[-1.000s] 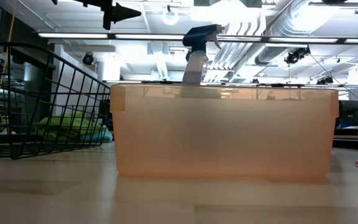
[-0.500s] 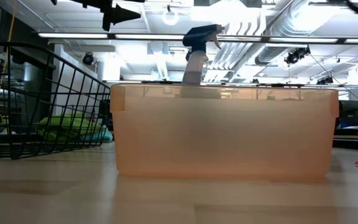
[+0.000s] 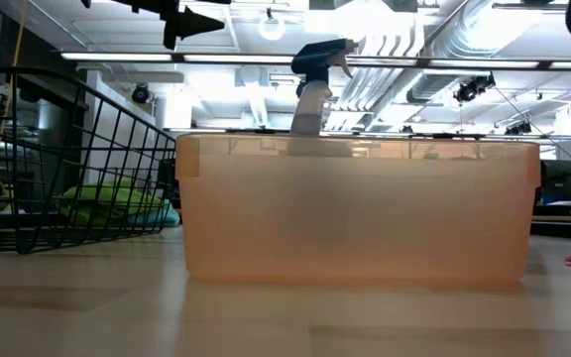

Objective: Sort microfiber towel by color & place in baskets
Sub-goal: Put the pink microfiber cloth into the mesh basket

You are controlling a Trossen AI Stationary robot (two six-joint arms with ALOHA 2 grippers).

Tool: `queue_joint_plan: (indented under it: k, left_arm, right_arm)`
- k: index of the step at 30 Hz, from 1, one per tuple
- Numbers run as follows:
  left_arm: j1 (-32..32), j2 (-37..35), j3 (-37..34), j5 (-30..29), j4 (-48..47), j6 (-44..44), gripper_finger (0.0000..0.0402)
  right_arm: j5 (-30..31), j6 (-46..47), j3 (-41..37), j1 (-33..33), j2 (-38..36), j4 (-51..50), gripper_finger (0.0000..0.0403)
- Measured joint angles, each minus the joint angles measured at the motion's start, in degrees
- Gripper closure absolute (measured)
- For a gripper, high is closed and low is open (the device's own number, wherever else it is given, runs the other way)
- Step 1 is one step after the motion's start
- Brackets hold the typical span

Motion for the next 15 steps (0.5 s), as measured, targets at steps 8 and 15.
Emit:
queue_joint_plan:
  k: [8,15]
  left_arm:
    - [-0.01,0.0,0.01,-0.59,0.04,0.04,0.0163]
    - [0.3,0.02,0.0,-1.67,1.65,0.04,0.0163]
  right_arm:
    - [-5.14,-6.94,3.34,-0.37,-1.52,-0.31,0.038]
    - [3.74,-15.86,17.81,-7.78,-11.77,-8.23,0.0395]
